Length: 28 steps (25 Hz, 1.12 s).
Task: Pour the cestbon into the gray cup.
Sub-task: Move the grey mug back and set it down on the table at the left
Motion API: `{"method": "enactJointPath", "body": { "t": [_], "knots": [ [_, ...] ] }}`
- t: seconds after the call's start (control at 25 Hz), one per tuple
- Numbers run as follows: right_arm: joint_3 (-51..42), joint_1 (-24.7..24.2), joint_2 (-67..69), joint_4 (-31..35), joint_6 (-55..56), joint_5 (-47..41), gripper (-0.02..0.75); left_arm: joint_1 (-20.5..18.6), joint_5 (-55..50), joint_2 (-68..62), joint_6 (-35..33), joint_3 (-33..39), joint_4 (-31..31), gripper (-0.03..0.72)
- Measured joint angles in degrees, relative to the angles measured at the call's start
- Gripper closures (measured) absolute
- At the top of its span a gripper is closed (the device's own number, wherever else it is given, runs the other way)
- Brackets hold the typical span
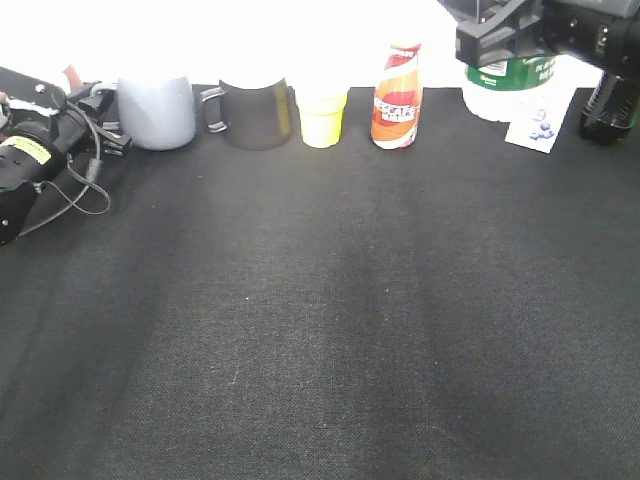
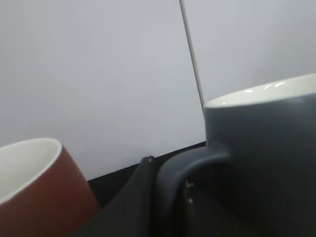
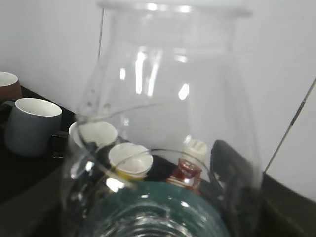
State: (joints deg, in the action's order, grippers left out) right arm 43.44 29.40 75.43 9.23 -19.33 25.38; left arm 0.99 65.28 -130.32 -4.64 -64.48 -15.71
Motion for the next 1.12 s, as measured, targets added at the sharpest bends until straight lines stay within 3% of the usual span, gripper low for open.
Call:
{"method": "enactJointPath", "body": {
  "t": [0.36, 0.48, 0.56, 0.96, 1.12],
  "knots": [
    [0.0, 0.0, 0.0, 0.0, 0.0, 0.3, 0.234, 0.0, 0.1, 0.0, 0.0, 0.0, 0.0, 0.604],
    [0.0, 0.0, 0.0, 0.0, 0.0, 0.4, 0.234, 0.0, 1.8, 0.1, 0.4, 0.0, 0.0, 0.484],
    [0.0, 0.0, 0.0, 0.0, 0.0, 0.4, 0.234, 0.0, 1.6, 0.1, 0.4, 0.0, 0.4, 0.456],
    [0.0, 0.0, 0.0, 0.0, 0.0, 1.7, 0.234, 0.0, -1.5, 0.1, 2.4, 0.1, 1.0, 0.453],
    [0.0, 0.0, 0.0, 0.0, 0.0, 1.8, 0.234, -0.1, 0.9, 0.3, 2.7, 3.6, 1.0, 0.452]
  ]
}}
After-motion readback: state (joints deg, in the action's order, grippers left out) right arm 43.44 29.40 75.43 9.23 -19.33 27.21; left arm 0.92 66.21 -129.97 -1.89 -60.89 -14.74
